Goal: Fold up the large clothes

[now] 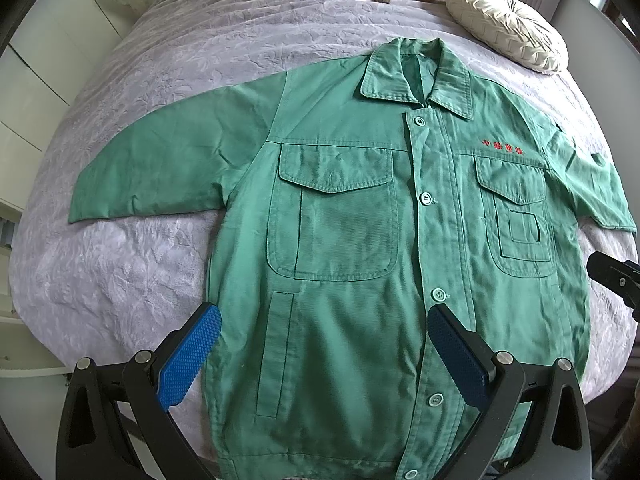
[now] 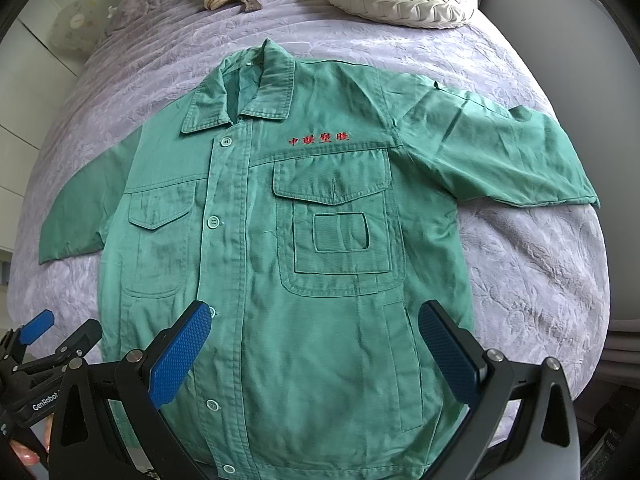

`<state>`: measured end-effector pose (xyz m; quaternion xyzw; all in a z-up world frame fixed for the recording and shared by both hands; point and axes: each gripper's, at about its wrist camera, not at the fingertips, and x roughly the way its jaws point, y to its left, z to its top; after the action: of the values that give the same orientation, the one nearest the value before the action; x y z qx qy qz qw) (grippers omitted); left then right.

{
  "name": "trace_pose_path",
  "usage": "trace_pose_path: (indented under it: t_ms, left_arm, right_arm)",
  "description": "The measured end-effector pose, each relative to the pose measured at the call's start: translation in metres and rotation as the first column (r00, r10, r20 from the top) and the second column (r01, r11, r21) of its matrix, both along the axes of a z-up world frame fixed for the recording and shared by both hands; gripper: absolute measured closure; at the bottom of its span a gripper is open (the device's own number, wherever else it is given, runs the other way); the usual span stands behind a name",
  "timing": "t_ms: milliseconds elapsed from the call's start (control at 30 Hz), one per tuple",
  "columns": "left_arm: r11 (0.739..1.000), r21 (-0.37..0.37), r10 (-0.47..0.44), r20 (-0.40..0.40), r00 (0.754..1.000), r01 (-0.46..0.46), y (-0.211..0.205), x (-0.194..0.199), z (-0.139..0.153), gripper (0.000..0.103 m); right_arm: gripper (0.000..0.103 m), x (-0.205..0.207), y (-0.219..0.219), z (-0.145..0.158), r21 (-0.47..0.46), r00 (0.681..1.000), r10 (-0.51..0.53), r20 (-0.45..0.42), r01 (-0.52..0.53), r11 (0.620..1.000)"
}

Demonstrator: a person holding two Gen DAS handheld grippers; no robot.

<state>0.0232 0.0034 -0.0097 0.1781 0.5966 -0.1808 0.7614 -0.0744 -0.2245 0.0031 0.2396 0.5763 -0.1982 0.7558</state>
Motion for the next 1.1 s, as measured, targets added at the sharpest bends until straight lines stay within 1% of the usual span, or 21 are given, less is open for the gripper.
trace_pose_path:
  t_ms: [300,733,900,1000,1100]
  left_arm:
    - [1.0,0.0,0.0,0.0,1.0,0.0,0.0,0.0,0.0,0.0]
    - [1.0,-0.02,-0.003,-0.001,1.0,0.003,0.003,0.002,-0.001,0.0]
    - [0.998,-0.057,0.003,-0.019,1.0,-0.004,0.009,0.007,-0.01,0.0]
    - [0.994,-0.11,0.02,-0.037,0.999,-0.024,0.021,0.018,-0.019,0.0]
    - [0.988,-0.142,0.054,-0.049,0.997,-0.06,0.037,0.033,-0.031,0.0]
  right_arm:
    - [0.0,0.0,0.001,0.001,-0.002,1.0,-0.001,0.0,0.001,1.0]
    - [0.0,0.004,0.003,-0.001,-0.005,1.0,-0.011,-0.013,0.011,1.0]
    - [0.0,0.007,0.008,-0.006,0.0,1.0,-0.014,-0.011,0.014,1.0]
    - [0.0,0.01,0.013,-0.007,0.023,1.0,-0.006,0.022,0.006,1.0]
    - [0.0,0.018,0.024,-0.009,0.045,0.998,0.018,0.065,-0.021,0.999]
